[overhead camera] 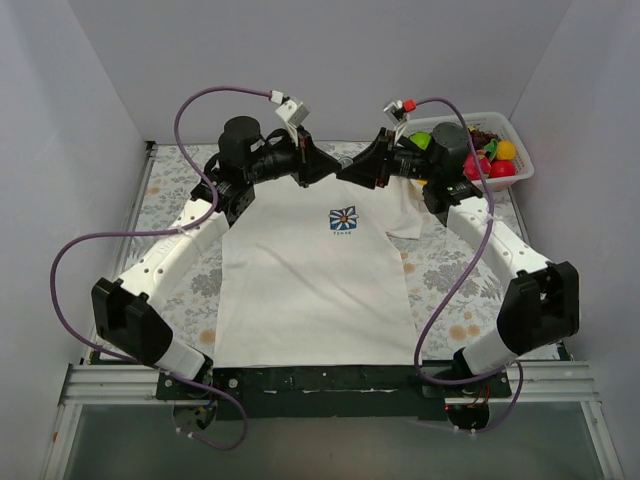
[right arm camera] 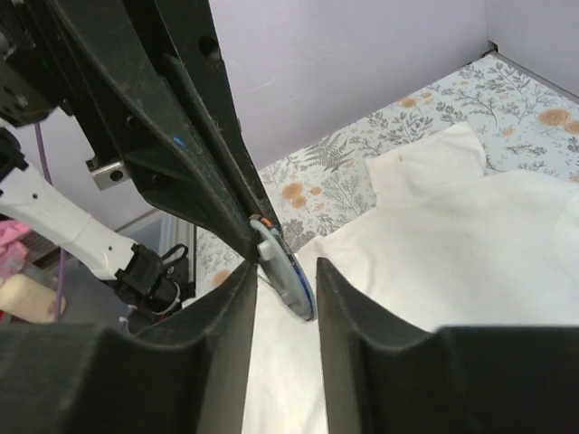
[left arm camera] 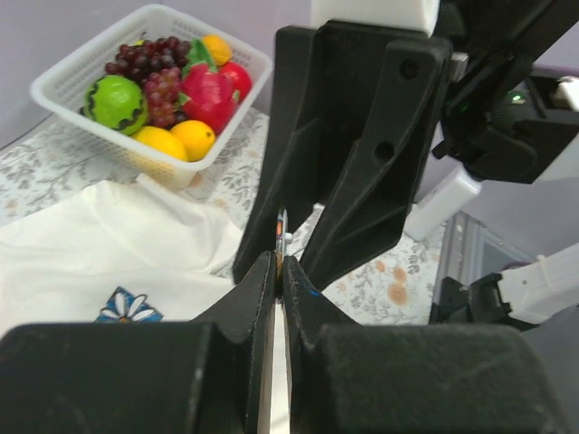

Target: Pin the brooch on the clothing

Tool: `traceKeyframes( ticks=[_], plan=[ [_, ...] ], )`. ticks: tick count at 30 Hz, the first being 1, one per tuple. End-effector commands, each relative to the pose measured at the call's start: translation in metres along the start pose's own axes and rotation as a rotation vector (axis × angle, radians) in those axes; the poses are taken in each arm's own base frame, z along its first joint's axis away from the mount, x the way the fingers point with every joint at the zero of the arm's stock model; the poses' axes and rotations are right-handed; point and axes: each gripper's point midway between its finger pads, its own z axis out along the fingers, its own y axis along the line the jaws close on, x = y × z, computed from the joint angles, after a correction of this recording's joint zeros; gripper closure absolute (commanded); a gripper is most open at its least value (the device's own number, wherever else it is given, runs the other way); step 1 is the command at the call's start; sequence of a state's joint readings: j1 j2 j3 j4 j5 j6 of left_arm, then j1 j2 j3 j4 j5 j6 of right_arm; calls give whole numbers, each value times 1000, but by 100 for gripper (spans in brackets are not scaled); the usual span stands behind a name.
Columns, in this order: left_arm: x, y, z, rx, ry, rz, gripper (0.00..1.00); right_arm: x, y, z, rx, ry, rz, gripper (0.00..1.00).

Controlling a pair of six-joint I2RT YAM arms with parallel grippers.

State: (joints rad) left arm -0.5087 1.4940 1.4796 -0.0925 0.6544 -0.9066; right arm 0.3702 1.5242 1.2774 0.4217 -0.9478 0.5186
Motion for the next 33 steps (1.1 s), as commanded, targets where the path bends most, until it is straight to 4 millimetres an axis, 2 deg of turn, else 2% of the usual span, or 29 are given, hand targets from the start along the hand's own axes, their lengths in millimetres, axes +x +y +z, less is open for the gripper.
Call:
traceKeyframes(
  ticks=[1, 2, 3, 4, 5, 8, 11, 15, 21, 24, 26, 28, 33],
  plan=[
    [-26, -47, -6, 116, -71, 57, 100, 3, 28, -2, -64, -10, -112, 55],
    [-23, -42, -6, 95, -69, 50, 100, -4, 36, -6, -71, -37, -158, 47],
    [-24, -41, -7, 82, -74, 52, 100, -7, 37, -9, -69, -49, -174, 44],
    [-23, -38, -8, 66, -76, 50, 100, -1, 36, -13, -62, -52, -172, 41],
    [-19, -31, -7, 35, -71, 42, 100, -11, 46, -18, -74, -87, -227, 35],
    [-20, -16, -9, -62, -90, 32, 100, -17, 57, -32, -84, -140, -279, 22],
    [-22, 0, -15, -160, -116, 28, 100, -21, 58, -43, -90, -151, -291, 17],
    [-24, 11, -20, -233, -130, 42, 100, -20, 54, -45, -88, -147, -282, 16],
    [-23, 17, -21, -261, -129, 47, 100, -17, 48, -42, -100, -142, -248, 15],
    [-18, 27, -19, -298, -116, 48, 100, -14, 42, -41, -94, -136, -230, 14],
    [-13, 36, -18, -333, -104, 49, 100, -10, 37, -39, -89, -128, -211, 14],
    [-10, 46, -19, -382, -103, 48, 100, -6, 30, -37, -82, -119, -189, 9],
    [15, 79, -17, -497, -51, 61, 100, 8, 6, -33, -31, -91, -123, 7]
  ],
)
